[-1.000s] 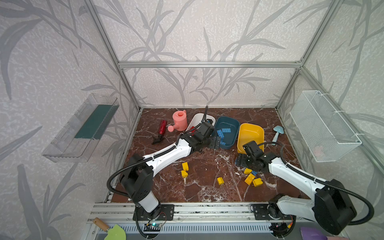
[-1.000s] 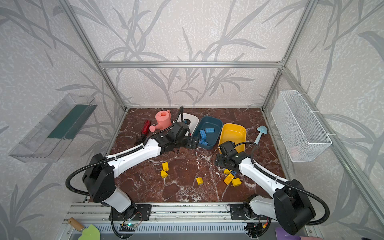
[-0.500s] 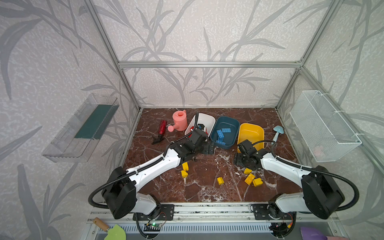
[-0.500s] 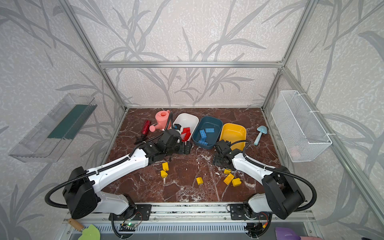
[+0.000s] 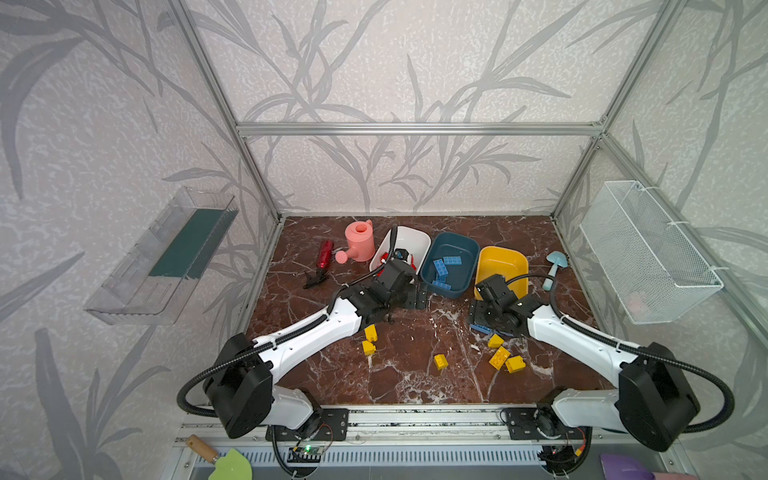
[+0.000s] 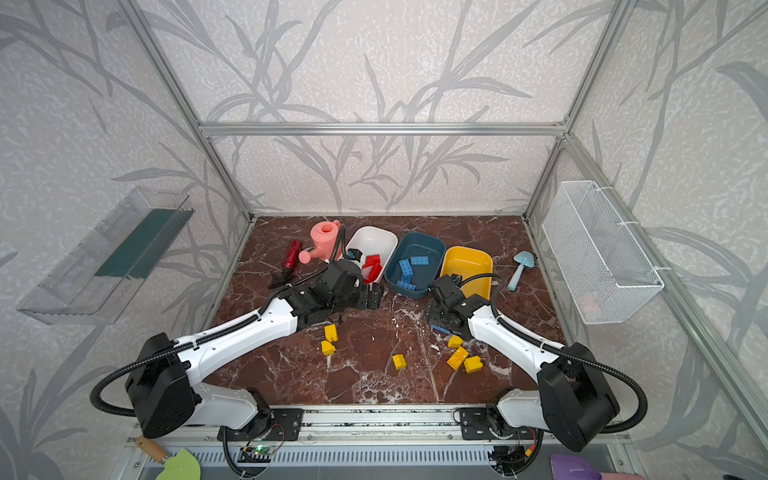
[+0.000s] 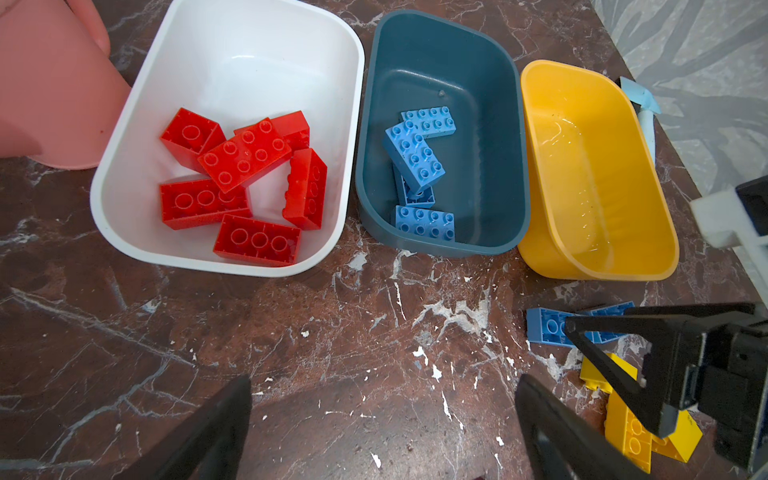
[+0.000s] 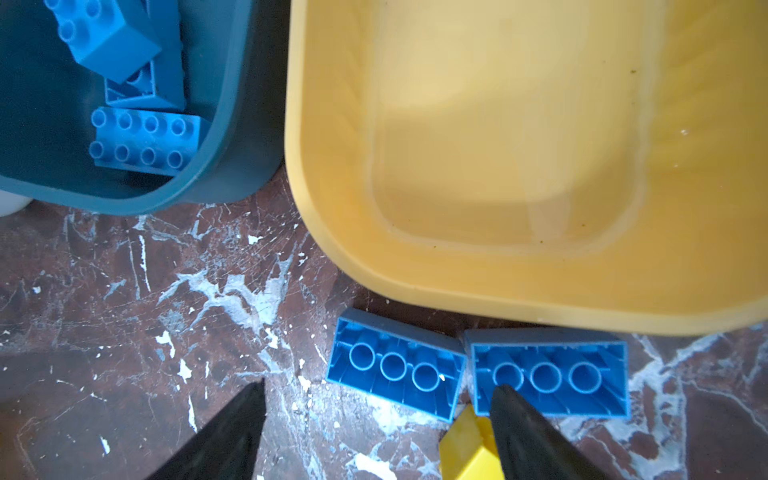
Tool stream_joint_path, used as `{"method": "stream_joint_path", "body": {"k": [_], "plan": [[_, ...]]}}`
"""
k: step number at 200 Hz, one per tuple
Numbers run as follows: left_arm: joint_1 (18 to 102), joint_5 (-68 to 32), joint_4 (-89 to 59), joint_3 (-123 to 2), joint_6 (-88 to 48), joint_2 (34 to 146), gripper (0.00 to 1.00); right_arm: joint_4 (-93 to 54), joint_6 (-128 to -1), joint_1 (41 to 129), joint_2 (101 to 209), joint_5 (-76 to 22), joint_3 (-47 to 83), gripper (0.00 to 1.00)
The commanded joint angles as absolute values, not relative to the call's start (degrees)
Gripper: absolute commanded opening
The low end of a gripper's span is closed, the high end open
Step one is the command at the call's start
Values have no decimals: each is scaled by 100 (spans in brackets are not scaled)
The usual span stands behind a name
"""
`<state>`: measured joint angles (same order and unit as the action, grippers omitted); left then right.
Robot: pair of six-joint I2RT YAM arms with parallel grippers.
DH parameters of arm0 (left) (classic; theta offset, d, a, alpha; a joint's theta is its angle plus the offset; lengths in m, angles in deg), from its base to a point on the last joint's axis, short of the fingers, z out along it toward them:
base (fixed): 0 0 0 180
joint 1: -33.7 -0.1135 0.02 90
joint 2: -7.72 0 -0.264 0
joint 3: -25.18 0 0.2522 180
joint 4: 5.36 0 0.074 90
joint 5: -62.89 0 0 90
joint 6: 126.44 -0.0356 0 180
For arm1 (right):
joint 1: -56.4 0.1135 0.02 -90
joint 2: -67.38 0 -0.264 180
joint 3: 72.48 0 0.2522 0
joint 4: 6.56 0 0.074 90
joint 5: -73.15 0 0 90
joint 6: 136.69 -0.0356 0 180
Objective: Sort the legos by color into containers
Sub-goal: 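Grasp a blue brick by the yellow tub with the right gripper while left withdraws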
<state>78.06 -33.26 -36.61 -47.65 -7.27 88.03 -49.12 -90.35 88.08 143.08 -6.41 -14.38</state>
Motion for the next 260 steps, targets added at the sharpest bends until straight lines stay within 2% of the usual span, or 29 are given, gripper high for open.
{"method": "stream_joint_path", "body": {"k": [1,64,155,260], "plan": [[7830,-3462,-3648,-4712,-643,8683,98,-5002,-9026,8865,14393,-693,-1359,84],[7826,-3536,-3672,-4712,-677,8723,98,-4756,-9160,8957,14816,-833,-1525,84],[7826,-3519,-3629,-4712,-685,8899,98,-4828,-9160,8962,14875,-761,-1625,91],[7830,-3590,-3727,-4644,-682,8790,98,-4468,-9110,8961,15595,-882,-1388,90]]}}
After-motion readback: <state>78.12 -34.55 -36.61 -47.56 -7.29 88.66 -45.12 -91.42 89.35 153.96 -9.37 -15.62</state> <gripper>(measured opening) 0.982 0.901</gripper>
